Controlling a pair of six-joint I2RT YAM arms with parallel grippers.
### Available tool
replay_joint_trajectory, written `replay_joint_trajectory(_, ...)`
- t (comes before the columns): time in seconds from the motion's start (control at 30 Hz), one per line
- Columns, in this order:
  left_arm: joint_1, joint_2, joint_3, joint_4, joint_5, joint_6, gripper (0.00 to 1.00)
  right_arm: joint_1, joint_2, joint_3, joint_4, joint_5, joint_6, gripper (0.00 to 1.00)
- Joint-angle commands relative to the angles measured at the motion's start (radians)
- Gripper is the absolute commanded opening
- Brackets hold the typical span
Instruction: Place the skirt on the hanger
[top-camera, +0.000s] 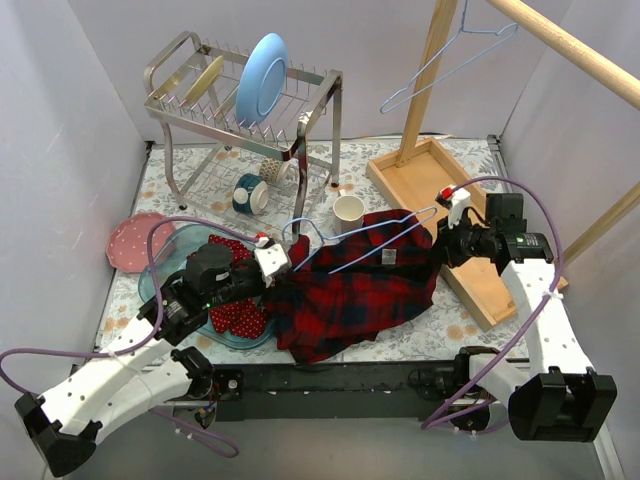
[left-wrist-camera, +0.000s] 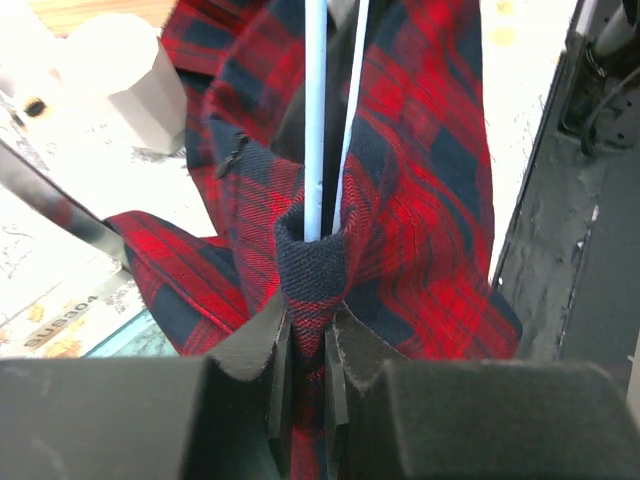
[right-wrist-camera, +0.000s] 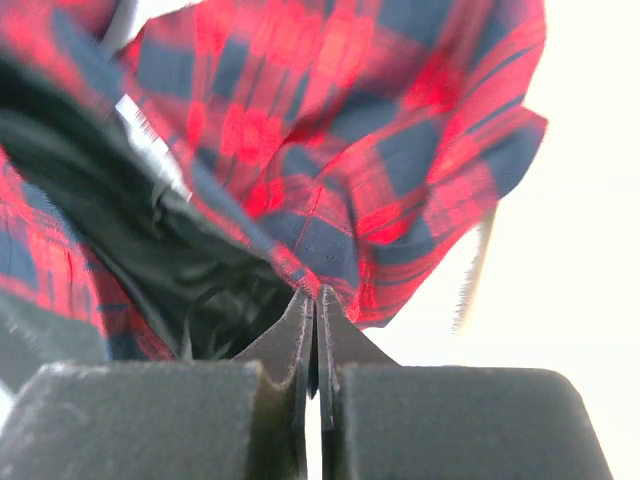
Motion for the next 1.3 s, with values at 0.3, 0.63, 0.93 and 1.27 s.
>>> replay_joint_trajectory(0.3, 0.004, 0.089, 0.058, -0.049, 0.041, 0.046, 0.00, -0.098, 0.018, 0.270, 0.086, 0.064, 0.025, 0.01)
replay_joint_trajectory(0.63, 0.001, 0.255, 0.133, -0.067, 0.026, 0.049, 0.00, -0.098, 0.027, 0.335, 0.061, -0.021, 0.014, 0.01)
replay_joint_trajectory(0.93, -0.007, 0.359, 0.195, -0.110, -0.065, 0.055, 0.00, -0.098, 0.022, 0.355, 0.064, -0.003, -0.007, 0.01)
replay_joint_trajectory(1.27, -0.018, 0.414, 0.316, -0.234, -0.184, 0.086, 0.00, -0.098, 0.024, 0.387, 0.081, 0.031, -0.024, 0.01)
